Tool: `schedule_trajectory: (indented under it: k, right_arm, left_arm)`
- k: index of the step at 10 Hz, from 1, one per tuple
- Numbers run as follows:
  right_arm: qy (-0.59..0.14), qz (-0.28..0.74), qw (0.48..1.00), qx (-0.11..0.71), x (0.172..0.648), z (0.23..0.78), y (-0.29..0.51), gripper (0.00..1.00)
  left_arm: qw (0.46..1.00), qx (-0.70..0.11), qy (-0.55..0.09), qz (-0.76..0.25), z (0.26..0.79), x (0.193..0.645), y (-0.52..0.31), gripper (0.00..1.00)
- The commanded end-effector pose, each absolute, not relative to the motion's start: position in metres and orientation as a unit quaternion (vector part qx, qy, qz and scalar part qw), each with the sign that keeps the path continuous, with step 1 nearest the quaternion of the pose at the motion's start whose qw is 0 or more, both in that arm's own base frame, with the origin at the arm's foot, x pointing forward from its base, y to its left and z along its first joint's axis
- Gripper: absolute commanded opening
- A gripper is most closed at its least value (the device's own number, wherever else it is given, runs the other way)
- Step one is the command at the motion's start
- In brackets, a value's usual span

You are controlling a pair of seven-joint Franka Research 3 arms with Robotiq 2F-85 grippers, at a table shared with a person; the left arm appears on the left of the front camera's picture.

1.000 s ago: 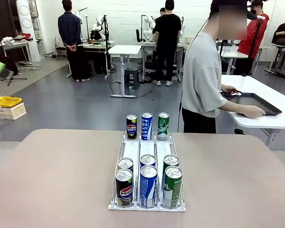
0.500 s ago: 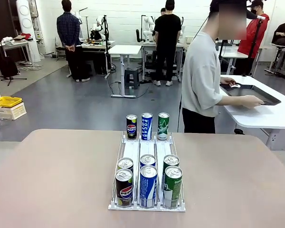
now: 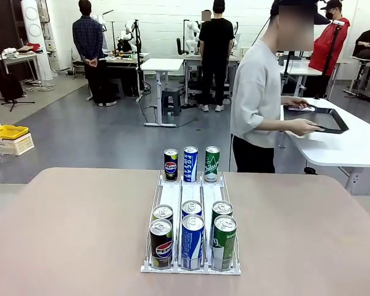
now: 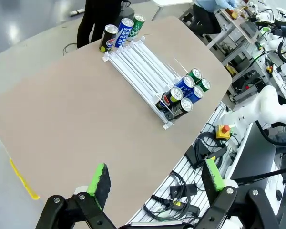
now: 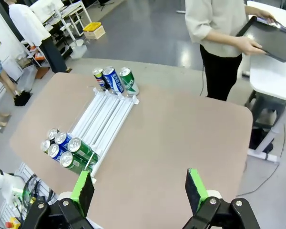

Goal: Retrieve and hand over the desired beverage to the person.
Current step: Pick up a can of the same type that the person held from the Automatic Can Dispenser.

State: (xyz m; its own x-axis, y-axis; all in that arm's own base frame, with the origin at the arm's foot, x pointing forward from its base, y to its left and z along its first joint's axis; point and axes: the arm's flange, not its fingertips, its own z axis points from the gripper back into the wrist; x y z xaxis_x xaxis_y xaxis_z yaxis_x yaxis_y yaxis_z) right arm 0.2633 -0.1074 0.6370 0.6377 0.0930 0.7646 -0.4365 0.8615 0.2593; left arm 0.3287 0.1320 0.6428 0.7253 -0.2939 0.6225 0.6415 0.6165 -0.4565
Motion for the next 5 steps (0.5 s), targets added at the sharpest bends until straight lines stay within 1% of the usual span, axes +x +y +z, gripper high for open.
schedule_trajectory:
  k: [1, 5]
  right_arm:
    - [-0.402, 0.16, 0.873, 0.225, 0.2644, 0.6343, -0.1099, 1.0]
    - [-0.402, 0.16, 0.873, 0.225, 0.2644, 0.6343, -0.1099, 1.0]
  left_arm:
    - [0.854, -0.352, -0.26, -0.282, 0.6435, 0.3296, 0.1333, 1.0]
    - [0.854, -0.352, -0.26, -0.282, 0.6435, 0.3296, 0.1333, 1.0]
